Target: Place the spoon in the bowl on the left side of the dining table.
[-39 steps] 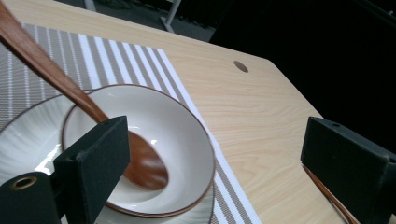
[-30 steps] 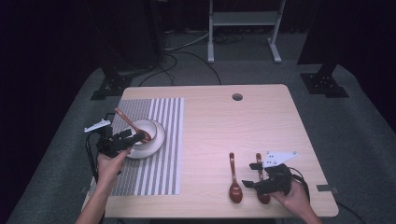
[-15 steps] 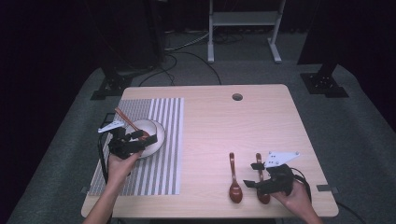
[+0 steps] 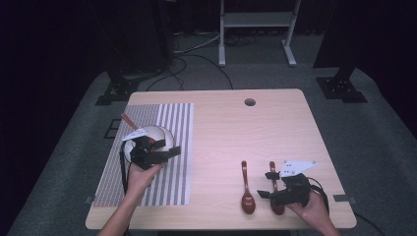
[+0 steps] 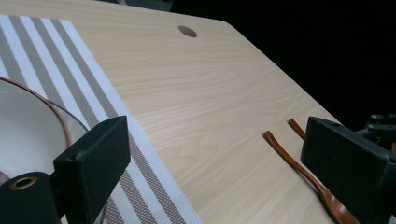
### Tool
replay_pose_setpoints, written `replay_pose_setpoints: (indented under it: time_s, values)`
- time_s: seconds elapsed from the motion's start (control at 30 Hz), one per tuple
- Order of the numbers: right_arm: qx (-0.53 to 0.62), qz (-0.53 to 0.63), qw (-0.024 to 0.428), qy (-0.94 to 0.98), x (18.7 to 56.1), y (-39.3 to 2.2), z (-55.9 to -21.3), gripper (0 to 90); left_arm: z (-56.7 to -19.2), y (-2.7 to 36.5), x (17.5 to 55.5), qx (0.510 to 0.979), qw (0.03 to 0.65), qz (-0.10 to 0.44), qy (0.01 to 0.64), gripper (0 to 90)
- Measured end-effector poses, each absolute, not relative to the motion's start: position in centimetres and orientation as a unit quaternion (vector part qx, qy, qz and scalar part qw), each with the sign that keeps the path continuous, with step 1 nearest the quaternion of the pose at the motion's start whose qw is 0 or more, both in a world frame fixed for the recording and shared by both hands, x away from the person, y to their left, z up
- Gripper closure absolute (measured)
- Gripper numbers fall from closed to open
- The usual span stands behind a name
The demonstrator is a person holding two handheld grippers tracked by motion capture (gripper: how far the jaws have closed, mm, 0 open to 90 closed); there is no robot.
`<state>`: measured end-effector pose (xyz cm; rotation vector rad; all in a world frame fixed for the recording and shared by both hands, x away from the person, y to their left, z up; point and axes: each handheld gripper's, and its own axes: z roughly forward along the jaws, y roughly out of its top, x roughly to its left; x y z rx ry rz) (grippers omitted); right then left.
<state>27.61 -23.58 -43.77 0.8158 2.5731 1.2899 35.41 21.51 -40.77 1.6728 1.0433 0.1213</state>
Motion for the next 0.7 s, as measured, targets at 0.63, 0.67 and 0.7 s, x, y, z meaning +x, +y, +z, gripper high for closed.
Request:
replay_pose_setpoints:
  time_s: [0.63, 0.67, 0.7]
  values:
    - [0.275, 0.433, 0.077, 0.855, 27.4, -24.0, -43.8, 27.6, -42.7, 18.4, 34.3, 0.735, 0.535, 0.023, 0.416, 7.2]
    - [0.275, 0.433, 0.077, 0.855, 27.4, -24.0, -43.8, 27.6, -42.8, 18.2, 34.2, 0.736, 0.535, 0.022, 0.415, 7.2]
    - [0.275, 0.433, 0.077, 0.855, 27.3, -24.0, -43.8, 27.6, -42.9, 18.2, 34.2, 0.737, 0.534, 0.020, 0.414, 7.2]
